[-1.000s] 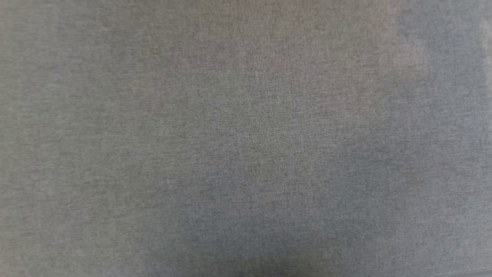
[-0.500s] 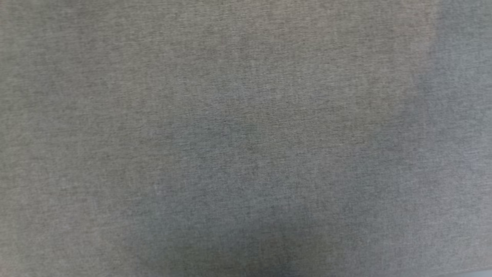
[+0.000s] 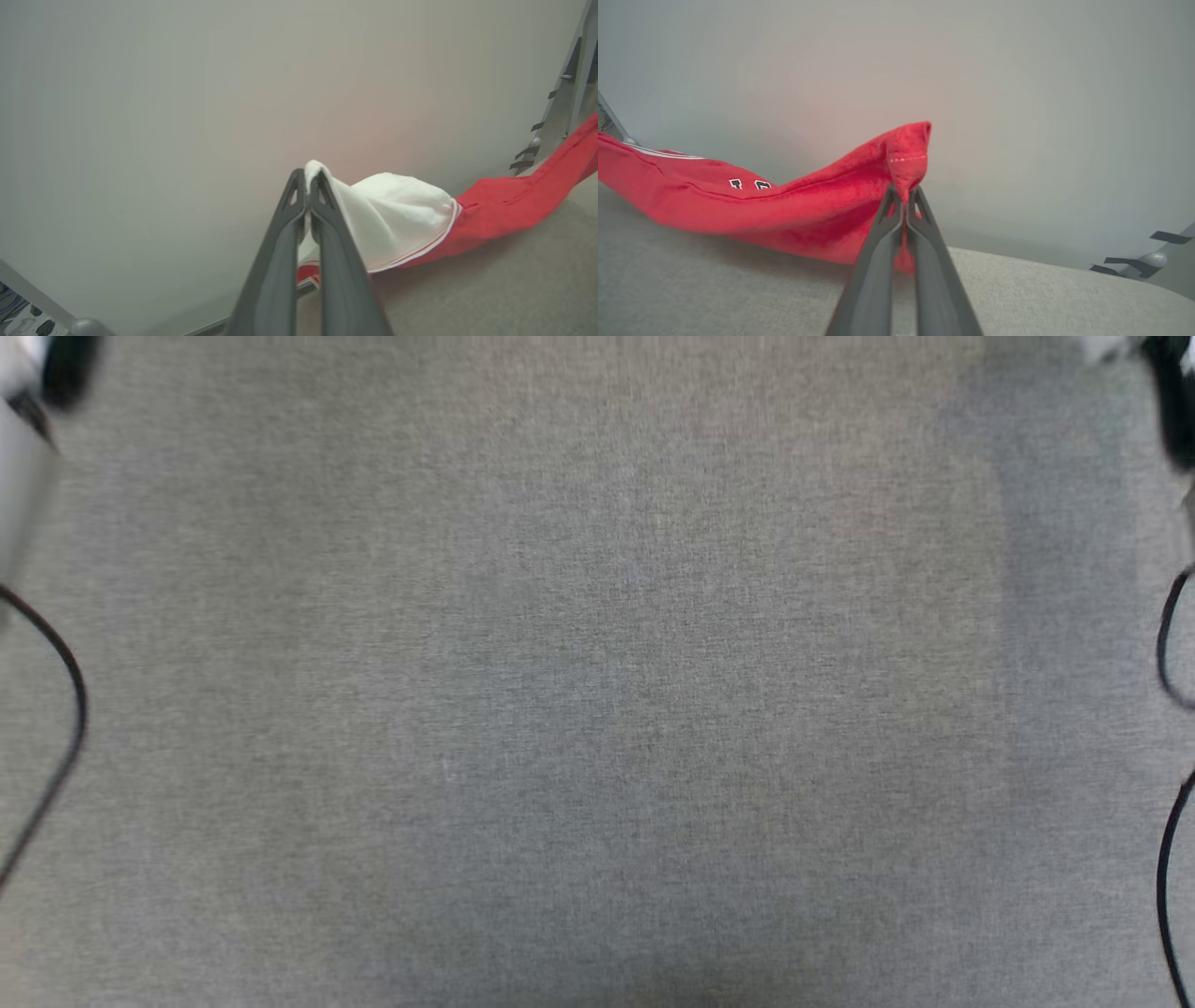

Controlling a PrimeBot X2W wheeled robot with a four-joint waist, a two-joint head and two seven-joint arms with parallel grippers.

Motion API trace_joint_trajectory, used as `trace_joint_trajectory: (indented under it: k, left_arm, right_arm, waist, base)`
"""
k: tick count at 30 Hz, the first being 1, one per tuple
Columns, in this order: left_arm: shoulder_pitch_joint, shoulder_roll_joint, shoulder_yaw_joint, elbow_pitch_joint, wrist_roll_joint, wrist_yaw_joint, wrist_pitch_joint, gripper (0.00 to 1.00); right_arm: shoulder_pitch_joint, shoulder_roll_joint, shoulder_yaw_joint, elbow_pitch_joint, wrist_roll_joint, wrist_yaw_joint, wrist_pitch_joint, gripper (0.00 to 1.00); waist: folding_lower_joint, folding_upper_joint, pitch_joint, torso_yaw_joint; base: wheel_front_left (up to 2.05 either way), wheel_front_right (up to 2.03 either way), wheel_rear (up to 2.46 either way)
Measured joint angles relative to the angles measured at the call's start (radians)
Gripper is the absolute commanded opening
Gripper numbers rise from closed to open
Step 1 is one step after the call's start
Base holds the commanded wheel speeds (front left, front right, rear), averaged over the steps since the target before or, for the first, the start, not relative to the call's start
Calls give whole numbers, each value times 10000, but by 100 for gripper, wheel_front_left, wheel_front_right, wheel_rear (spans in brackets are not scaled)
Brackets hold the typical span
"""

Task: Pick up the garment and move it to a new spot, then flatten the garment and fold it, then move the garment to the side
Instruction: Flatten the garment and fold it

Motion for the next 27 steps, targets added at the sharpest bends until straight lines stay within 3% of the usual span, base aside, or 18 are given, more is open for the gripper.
trace_joint_trajectory:
  k: [8, 10, 11, 16, 27]
  left_arm:
    - [4071, 343, -259, -1958, 479, 746, -2, 0]
    - [4892, 589, -890, -2217, 1175, 1005, 4, 0]
    - [5985, 984, -1781, -2383, 1981, 1331, 161, 0]
    - [7150, 1129, -2464, -2861, 2186, 1639, 337, 0]
    - [9115, 1657, -2796, -4220, 1480, 2291, 454, 0]
  right_arm:
    - [2621, -359, 788, -125, 1386, -4, -8, 0]
    - [3287, -499, 1034, -121, 1733, -4, 150, 0]
    - [4215, -662, 1181, -115, 2343, -4, 347, 0]
    - [5300, -999, 1404, -395, 3164, -4, 711, 0]
    - [7588, -2008, 1962, -1618, 4151, -4, 1076, 0]
  waist:
    - [-1, 0, -1215, 270]
    - [-1, 0, -1521, 341]
    - [-1, 0, -1999, 450]
    - [-1, 0, -2798, 647]
    - [-2, 0, -4393, 1023]
  base:
    - [0, 0, 0]
    - [0, 0, 0]
    - [0, 0, 0]
    - [0, 0, 0]
    - [0, 0, 0]
